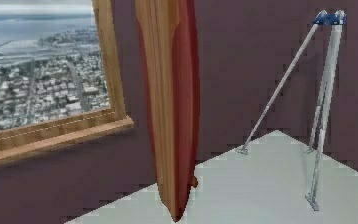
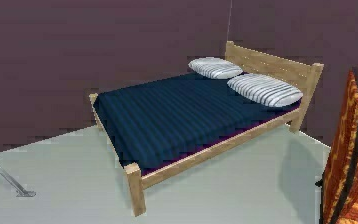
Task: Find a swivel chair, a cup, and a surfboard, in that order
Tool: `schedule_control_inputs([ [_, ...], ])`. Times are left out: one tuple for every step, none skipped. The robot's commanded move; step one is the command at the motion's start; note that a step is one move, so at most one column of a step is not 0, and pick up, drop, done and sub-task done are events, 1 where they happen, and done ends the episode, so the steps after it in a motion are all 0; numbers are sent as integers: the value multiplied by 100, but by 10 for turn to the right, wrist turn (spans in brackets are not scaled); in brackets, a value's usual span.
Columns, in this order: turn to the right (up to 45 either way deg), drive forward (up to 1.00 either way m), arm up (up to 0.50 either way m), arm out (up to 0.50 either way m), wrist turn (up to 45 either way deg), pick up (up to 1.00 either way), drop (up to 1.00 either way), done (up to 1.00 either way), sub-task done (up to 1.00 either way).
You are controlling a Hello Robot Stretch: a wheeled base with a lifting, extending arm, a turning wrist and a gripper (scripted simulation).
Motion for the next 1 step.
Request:
schedule_control_inputs([
  [0, 0, 0, 0, 0, 0, 0, 100, 0],
])
